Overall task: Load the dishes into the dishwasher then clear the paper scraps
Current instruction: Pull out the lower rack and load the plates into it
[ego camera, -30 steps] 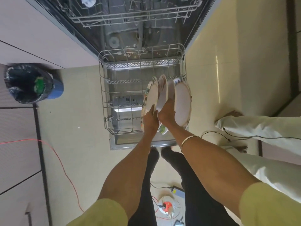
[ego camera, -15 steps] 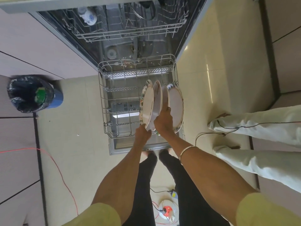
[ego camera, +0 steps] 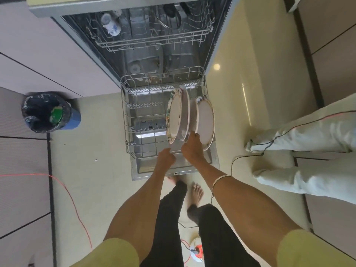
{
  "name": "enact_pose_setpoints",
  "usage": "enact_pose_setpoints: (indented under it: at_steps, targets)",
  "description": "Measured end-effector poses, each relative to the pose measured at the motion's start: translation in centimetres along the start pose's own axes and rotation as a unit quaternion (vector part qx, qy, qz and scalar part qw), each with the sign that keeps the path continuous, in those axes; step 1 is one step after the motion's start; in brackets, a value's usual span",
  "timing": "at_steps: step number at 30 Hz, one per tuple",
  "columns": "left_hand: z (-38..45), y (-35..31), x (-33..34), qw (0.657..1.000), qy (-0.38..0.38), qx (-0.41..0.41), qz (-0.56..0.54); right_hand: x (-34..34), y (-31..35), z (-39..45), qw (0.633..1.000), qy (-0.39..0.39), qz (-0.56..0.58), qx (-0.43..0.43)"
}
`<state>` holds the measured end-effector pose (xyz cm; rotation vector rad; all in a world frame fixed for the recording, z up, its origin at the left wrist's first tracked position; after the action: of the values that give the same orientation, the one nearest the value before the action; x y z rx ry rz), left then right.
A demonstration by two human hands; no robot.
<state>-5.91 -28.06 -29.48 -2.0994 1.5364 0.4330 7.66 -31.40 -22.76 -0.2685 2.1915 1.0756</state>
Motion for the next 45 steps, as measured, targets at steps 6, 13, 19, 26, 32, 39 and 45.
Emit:
enact_pose_setpoints:
  at_steps: [6, 13, 19, 26, 32, 39, 45]
  targets:
    - [-1.0, 1.6, 1.3, 0.999, -0.041, 0.029, -0.013, 1.1, -1.8, -2.5, 0.999, 0.003, -0.015, -0.046]
    - [0.2, 4.6, 3.7, 0.991, -0.114, 0.076, -0.001, 5.7, -5.6, -4.4, 0.994, -0.001, -0.047, -0.1]
    - [4.2, 6.5, 5.4, 0.961, -0.224, 0.153, 0.056, 11.2, -7.2, -3.2, 0.984, -0.014, -0.081, -0.16]
    - [12.3, 8.3, 8.9, 0.958, -0.232, 0.17, 0.009, 16.8, -10.5, 1.3, 0.952, -0.076, -0.163, -0.248]
    - [16.3, 7.9, 8.7, 0.898, -0.318, 0.296, -0.069, 20.1, -12.6, 4.6, 0.917, -0.175, -0.164, -0.318]
    - [20.4, 4.9, 6.5, 0.818, -0.415, 0.373, -0.141, 20.0, -11.5, 10.1, 0.88, -0.299, -0.096, -0.355]
    - [25.3, 1.5, 3.4, 0.757, -0.482, 0.411, -0.158, 20.0, -10.1, 16.8, 0.835, -0.358, -0.098, -0.405]
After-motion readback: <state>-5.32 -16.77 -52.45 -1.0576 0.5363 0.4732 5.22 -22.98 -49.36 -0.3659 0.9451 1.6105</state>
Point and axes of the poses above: each hand's wrist, its own z-axis towards the middle knuckle, its own x-axis out of the palm, y = z × x, the point moved 6 cm from there along z, towards the middle knuckle, and after that the axes turned 13 degrees about -x, right-handed, at the moved point
